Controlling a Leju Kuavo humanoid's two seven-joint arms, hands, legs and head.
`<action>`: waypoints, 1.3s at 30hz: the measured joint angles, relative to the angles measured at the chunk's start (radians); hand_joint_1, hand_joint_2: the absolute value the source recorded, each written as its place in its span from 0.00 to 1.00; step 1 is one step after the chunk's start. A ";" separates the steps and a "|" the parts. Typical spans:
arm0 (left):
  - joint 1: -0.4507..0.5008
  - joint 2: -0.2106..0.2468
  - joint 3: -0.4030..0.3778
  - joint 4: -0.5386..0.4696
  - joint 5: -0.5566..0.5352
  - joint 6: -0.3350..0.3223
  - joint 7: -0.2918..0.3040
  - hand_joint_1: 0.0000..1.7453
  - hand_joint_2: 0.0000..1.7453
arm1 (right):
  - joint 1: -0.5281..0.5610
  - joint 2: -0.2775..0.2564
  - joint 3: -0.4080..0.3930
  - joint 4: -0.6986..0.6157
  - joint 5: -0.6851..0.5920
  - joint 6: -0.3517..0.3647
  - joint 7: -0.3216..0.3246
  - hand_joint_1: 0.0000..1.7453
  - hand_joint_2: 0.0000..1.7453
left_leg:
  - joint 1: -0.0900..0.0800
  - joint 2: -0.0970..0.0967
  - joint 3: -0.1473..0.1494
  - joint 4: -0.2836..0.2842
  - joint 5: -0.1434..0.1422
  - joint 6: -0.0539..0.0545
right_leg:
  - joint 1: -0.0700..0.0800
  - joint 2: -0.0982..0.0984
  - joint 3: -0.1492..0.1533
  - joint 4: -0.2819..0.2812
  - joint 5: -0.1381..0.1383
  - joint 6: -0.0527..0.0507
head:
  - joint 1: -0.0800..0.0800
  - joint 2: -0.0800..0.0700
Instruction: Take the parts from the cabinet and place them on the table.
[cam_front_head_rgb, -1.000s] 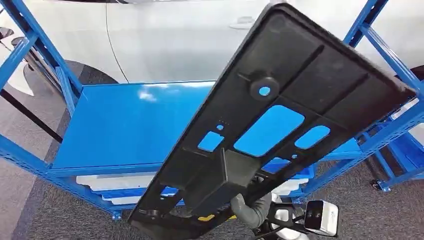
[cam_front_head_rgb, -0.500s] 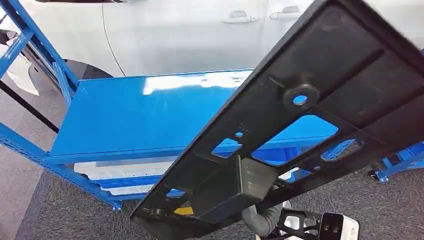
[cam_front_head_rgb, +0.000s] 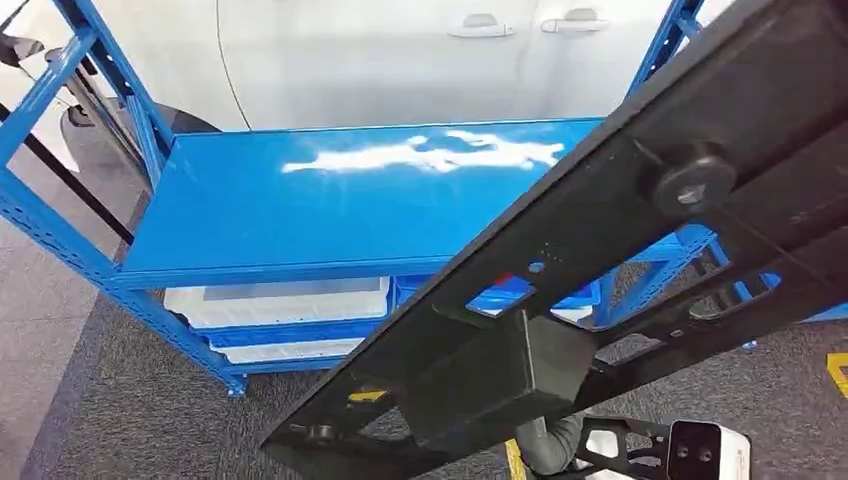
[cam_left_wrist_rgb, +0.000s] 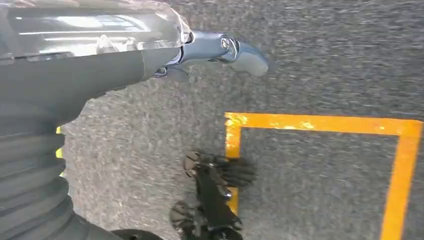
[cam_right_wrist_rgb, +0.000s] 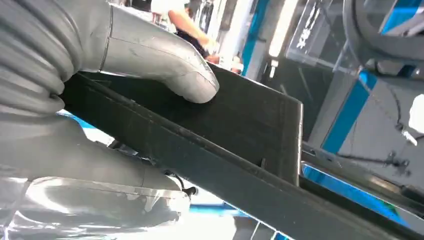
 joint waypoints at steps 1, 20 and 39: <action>0.000 -0.002 0.000 0.000 0.000 0.000 0.000 0.00 1.00 | -0.002 -0.005 0.000 0.003 -0.003 -0.003 0.000 1.00 1.00 | 0.001 0.000 -0.015 0.007 0.006 -0.004 | -0.004 0.000 0.051 -0.066 0.041 0.002 | 0.000 0.000; -0.003 -0.003 0.000 0.000 0.000 0.002 -0.012 0.00 1.00 | -0.028 -0.055 0.029 0.033 0.001 -0.021 0.000 1.00 1.00 | -0.009 -0.004 0.117 0.001 -0.103 -0.021 | 0.024 -0.003 0.053 -0.290 0.170 -0.052 | 0.000 0.000; 0.001 -0.007 -0.002 0.000 -0.002 0.014 -0.015 0.00 1.00 | 0.016 -0.030 -0.078 0.034 0.057 0.117 0.000 1.00 1.00 | -0.009 -0.001 -0.048 0.009 0.037 -0.034 | 0.006 -0.003 0.196 -0.320 0.059 -0.054 | -0.001 0.000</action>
